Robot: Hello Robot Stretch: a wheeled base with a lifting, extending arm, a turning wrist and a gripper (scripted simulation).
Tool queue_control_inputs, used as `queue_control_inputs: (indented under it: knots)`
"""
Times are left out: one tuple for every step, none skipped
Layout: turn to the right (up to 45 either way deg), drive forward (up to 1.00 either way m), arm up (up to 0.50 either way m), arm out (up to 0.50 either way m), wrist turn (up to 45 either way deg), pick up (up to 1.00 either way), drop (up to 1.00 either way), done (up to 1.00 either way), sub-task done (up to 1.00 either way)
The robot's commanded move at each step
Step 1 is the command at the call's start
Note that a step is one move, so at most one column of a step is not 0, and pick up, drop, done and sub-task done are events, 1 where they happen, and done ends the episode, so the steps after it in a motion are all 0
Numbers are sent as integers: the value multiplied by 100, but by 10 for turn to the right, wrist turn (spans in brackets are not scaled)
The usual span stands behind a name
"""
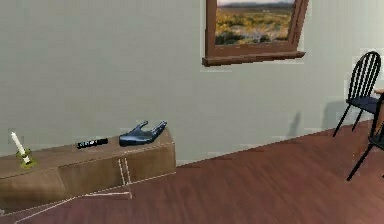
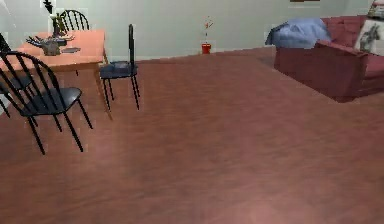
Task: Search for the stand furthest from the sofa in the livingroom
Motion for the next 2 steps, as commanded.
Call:
queue_control_inputs:
  knots:
    - [0, 50, 0, 0, 0, 0, 0, 0, 0]
    - [-450, 0, 0, 0, 0, 0, 0, 0, 0]
